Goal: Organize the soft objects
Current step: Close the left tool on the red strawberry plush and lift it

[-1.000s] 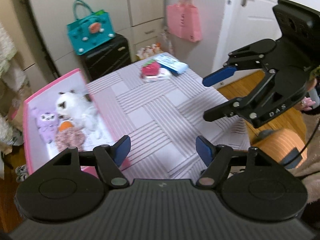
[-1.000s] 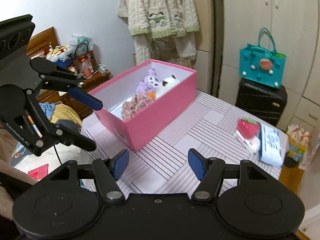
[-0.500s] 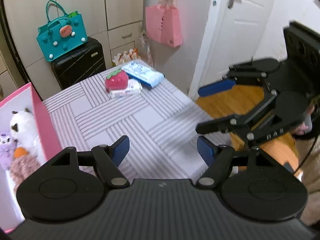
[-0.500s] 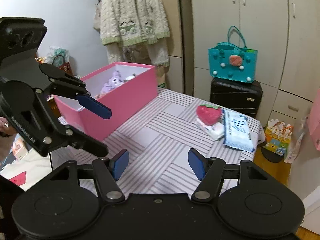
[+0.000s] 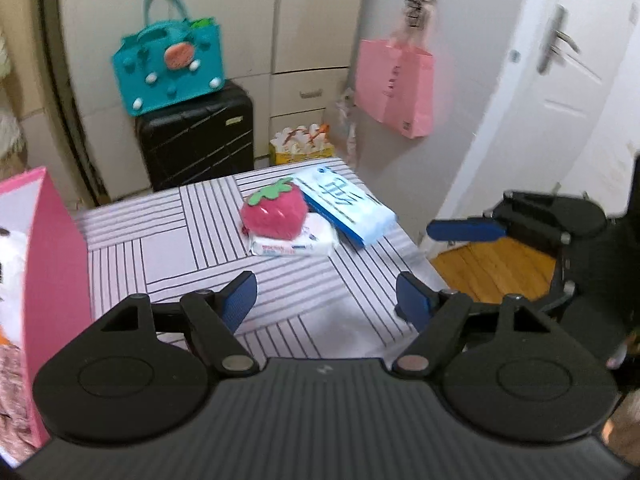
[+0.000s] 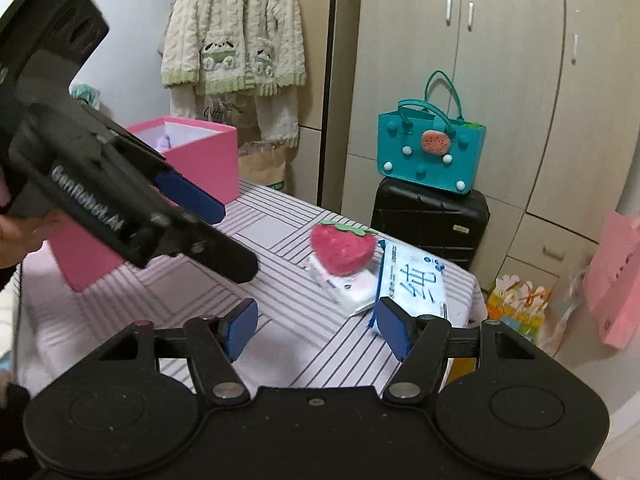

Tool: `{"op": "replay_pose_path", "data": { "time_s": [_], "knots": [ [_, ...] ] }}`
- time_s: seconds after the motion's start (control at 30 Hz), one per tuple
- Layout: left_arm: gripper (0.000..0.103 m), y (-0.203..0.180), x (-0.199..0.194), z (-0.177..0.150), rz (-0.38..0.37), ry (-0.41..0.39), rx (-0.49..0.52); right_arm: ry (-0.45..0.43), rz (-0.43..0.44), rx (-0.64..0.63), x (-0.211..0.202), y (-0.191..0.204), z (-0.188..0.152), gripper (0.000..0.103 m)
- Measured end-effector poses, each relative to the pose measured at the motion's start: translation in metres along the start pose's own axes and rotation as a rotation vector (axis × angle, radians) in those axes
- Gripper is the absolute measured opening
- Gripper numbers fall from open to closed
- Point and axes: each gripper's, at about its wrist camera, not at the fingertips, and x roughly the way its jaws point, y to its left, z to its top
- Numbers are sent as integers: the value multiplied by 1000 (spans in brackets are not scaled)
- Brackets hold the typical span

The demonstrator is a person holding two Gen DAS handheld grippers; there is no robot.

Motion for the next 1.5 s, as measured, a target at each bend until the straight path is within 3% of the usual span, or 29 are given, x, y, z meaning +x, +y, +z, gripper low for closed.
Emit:
{"op": "replay_pose_path", "data": {
  "time_s": [0.27, 0.37, 0.47, 0.77, 0.87, 0.9, 0.93, 1.03, 1.13, 1.5],
  "knots": [
    [77, 18, 56, 19, 53, 14, -170, 23, 46, -71, 48, -24, 5, 71],
    [78, 17, 72, 26, 137, -16, -160, 43, 63, -117, 64, -28, 7, 70],
    [78, 22, 87, 31, 169, -5, -153, 58, 85, -153, 74, -33, 9, 70],
    [78, 32, 123, 41, 203, -15, -167, 47, 130, -209, 91, -41, 13, 70],
    [73, 34, 132, 44, 205, -5, -175, 68, 166, -240, 97, -39, 15, 70],
    [65, 36, 134, 44, 195, 3, -187, 82, 179, -248, 100, -39, 17, 70],
    [52, 38, 136, 45, 184, 8, -201, 87, 184, -256, 103, -39, 19, 70],
    [46, 48, 140, 43, 140, 25, -240, 108, 211, -295, 106, -39, 25, 68],
    [45, 54, 141, 39, 104, 38, -272, 131, 226, -306, 112, -42, 32, 66],
    [45, 70, 96, 18, 153, -51, -360, 218, 262, -316, 139, -39, 37, 63]
  ]
}}
